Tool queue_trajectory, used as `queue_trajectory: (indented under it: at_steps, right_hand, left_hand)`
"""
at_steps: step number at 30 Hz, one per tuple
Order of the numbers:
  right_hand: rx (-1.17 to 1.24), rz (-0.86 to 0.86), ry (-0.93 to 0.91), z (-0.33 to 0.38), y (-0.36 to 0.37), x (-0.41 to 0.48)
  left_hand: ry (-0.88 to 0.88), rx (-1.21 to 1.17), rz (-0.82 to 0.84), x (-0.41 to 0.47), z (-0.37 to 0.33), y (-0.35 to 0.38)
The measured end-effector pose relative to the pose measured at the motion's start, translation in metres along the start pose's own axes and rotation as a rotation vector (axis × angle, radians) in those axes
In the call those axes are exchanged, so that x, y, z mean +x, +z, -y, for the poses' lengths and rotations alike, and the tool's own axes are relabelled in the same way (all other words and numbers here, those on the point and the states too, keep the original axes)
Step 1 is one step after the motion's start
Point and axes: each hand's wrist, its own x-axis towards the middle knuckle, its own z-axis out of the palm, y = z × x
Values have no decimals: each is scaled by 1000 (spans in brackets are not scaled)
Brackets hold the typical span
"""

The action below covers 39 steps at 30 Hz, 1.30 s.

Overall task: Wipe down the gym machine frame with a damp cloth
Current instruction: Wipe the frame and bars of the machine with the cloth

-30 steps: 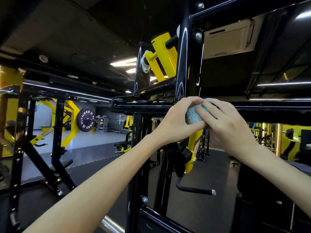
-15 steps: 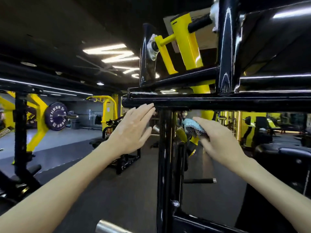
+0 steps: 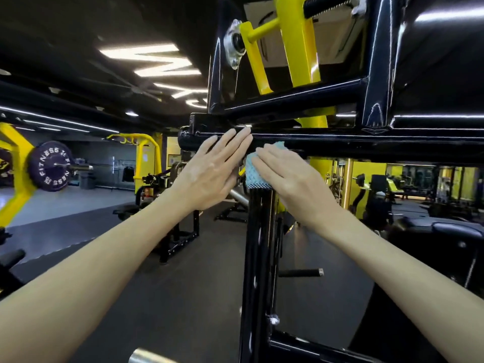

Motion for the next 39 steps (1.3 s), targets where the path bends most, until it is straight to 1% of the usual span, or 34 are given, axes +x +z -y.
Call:
queue_trajectory:
  at_steps: [6,10,14,18,21,23,25,28,31,35,39]
  right_hand:
    - [-44,53,66,17,16,-15]
    - [-84,79,116,32,19,-26]
    - [-127,97,128,72,23,-65]
    - [-127,195,173,104,20,-83]
    - [-111,216,200,91,18,-59]
    - [-117,173,235,71,16,-32]
    - [-106,132,310,54,13,-9]
    - [-103,125,371,51,14,-6]
    - [-119,136,358,80,22,-47]
    - [-70,216,262,126,24,-96]
    - [-37,267,237,113,22,-80]
  left_hand:
    - [27,10,-77,0,15,10]
    - [76,-41,-115,4,20,16]
    - [115,-62,-171,5,25,26]
    - [111,-110,-203,7,21,28]
    - [124,-116,-203,6,21,29]
    - [138,-128,-222,7,24,29]
    - [153,-131,-230,7,26,31]
    - [156,-135,-248,7,27,34]
    - [143,-142,-287,7,24,37]
    - [120,-142,-303,8,21,37]
    - [122,-125,-261,7,22,34]
